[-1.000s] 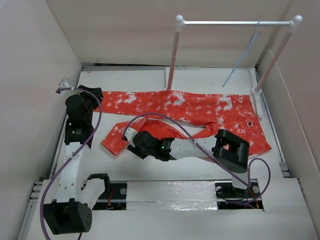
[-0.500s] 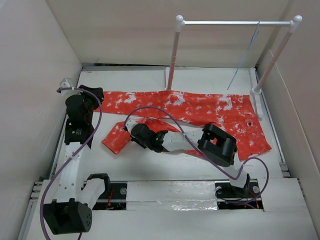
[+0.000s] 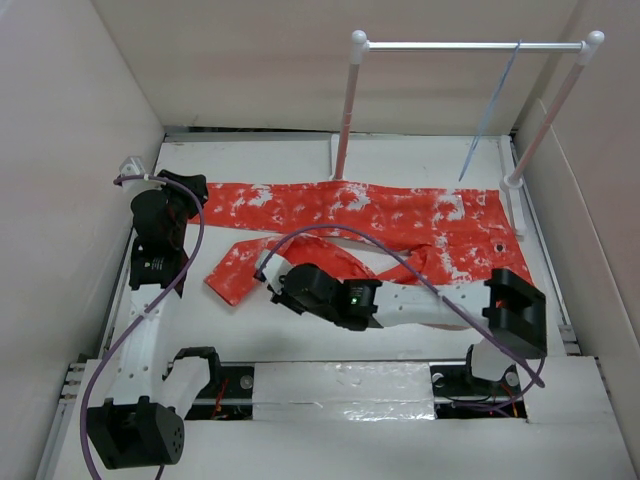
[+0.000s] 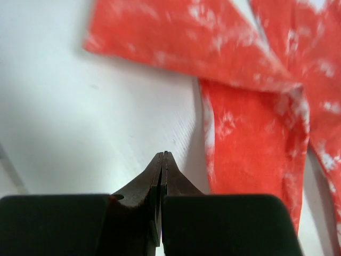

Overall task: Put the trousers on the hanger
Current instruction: Flatten out the trousers at the center of the board.

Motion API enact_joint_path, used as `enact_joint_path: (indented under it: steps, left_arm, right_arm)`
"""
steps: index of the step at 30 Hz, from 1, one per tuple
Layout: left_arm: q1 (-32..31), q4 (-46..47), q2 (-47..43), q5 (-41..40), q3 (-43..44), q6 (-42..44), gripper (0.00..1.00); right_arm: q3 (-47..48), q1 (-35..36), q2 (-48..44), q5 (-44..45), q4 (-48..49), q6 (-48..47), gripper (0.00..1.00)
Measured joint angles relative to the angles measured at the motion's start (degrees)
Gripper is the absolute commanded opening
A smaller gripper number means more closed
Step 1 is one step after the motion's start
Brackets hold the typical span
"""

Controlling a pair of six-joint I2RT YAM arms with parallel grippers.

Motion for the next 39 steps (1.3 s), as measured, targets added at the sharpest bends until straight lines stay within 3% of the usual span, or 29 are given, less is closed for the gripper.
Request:
enact_joint_path:
  steps: [2, 3, 4, 5, 11, 12, 13, 16, 22, 30, 33, 34, 37, 39]
  left_arm:
    - [0.00, 0.22, 0.00, 0.15, -0.26, -0.13, 0.23]
    - [0.00, 0.22, 0.00, 0.15, -0.28, -0.13, 0.23]
    - [0.00, 0.22, 0.00, 0.20, -0.31, -0.15, 0.24]
    - [0.00, 0.24, 0.00, 0.17, -0.31, -0.15, 0.23]
    - [0.00, 0.26, 0.00, 0.24, -0.31, -0.15, 0.23]
    - [0.00, 0.24, -0.09, 0.22, -0.31, -0.13, 0.23]
    - [0.00, 0.22, -0.28, 0.17, -0.31, -0.13, 0.23]
    - [0.00, 0.22, -1.79, 0.15, -0.31, -0.11, 0.23]
    - [0.00, 0.31, -5.90, -1.51, -0.31, 0.13, 0.23]
    - [0.00, 0.68, -6.69, -1.66, -0.31, 0.20, 0.23]
    - [0.00, 0.68, -6.71, -1.70, -0.31, 0.33, 0.23]
    - [0.00, 0.68, -6.71, -1.70, -0.31, 0.33, 0.23]
    - [0.00, 0.70, -6.69, -1.66, -0.31, 0.33, 0.23]
    - [0.00, 0.70, -6.69, -1.66, -0.31, 0.35, 0.22]
  right_arm:
    - [-0.37, 0.46, -3.91, -0.76, 0.96, 0.07, 0.00]
    - [-0.37, 0.33, -4.90, -0.72, 1.55, 0.09, 0.08]
    - [-0.37, 0.04, -5.14, -0.70, 2.32, 0.17, 0.31]
    - [-0.24, -0.37, -4.81, -0.55, 2.73, 0.33, 0.38]
    - [1.88, -3.67, 6.51, -3.58, 2.86, -1.77, 0.50]
    - [1.88, -3.98, 8.13, -4.63, 3.30, -2.32, 0.55]
    - [1.88, -4.02, 9.51, -5.40, 3.89, -2.91, 0.68]
    - [2.93, -2.75, 12.28, -6.34, 4.55, -4.85, 0.86]
    - [13.77, 0.31, 18.78, -7.23, 5.16, -8.70, 0.87]
    - [23.74, 0.87, 28.24, -6.19, 4.85, -10.73, 0.83]
    - [25.55, 0.81, 31.43, -5.42, 4.42, -11.21, 0.63]
    - [25.97, 0.83, 31.58, -5.11, 4.20, -11.54, 0.34]
    - [26.05, 0.87, 31.58, -3.43, 4.72, -11.65, 0.01]
    - [27.21, 0.83, 31.69, -1.62, 4.59, -11.56, 0.00]
